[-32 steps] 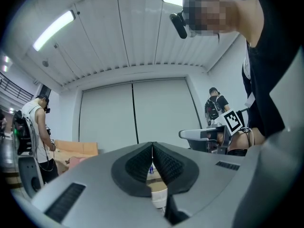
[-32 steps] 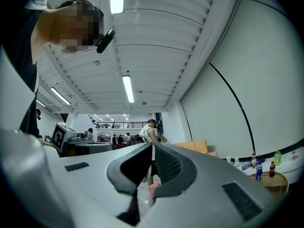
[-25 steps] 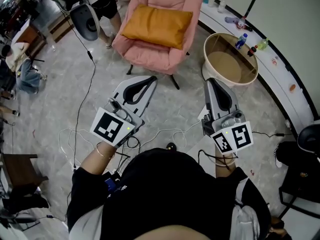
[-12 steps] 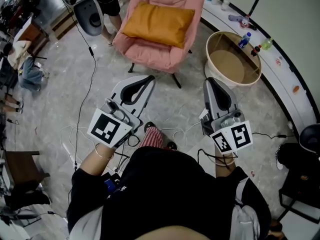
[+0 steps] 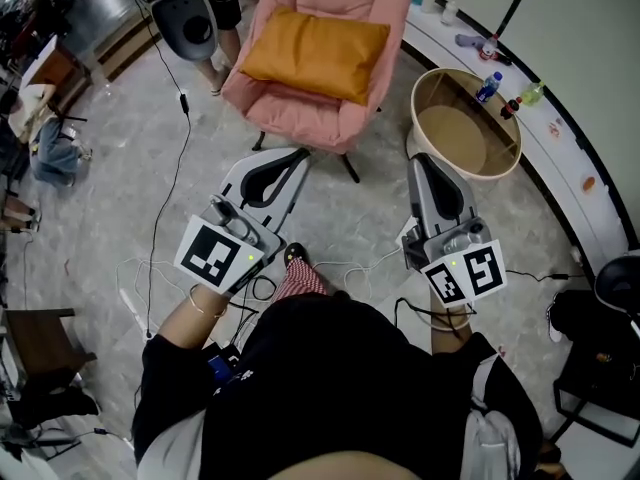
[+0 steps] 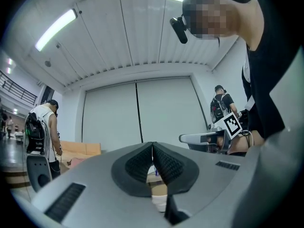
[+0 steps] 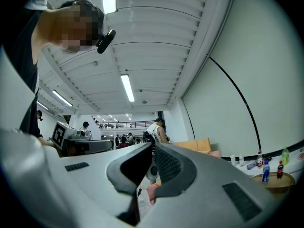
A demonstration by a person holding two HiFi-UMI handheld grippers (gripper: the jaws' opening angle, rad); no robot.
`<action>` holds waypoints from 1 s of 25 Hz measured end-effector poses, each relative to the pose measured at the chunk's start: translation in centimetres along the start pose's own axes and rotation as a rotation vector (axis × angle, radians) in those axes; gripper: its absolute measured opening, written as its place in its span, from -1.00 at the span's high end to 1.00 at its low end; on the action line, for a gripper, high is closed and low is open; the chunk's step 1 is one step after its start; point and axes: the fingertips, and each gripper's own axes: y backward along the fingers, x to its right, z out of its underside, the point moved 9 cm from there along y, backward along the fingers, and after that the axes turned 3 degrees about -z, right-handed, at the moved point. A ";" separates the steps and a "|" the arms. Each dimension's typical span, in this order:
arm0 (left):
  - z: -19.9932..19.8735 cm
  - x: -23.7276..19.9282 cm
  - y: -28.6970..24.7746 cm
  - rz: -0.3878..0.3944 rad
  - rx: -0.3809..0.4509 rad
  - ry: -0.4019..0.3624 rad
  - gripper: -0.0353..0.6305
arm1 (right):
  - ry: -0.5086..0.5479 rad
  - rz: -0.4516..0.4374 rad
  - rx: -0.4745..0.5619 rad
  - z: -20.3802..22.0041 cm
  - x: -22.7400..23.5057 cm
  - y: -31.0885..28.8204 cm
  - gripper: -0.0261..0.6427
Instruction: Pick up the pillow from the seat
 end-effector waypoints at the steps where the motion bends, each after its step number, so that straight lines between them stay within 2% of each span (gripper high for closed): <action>1: 0.1 -0.5 -0.1 0.001 -0.001 0.000 0.86 | -0.003 -0.001 0.000 0.1 0.0 -0.4 0.85; 25: 2.6 -15.0 -2.1 0.039 0.023 0.044 0.86 | 0.017 0.057 -0.017 2.6 0.2 -13.8 0.85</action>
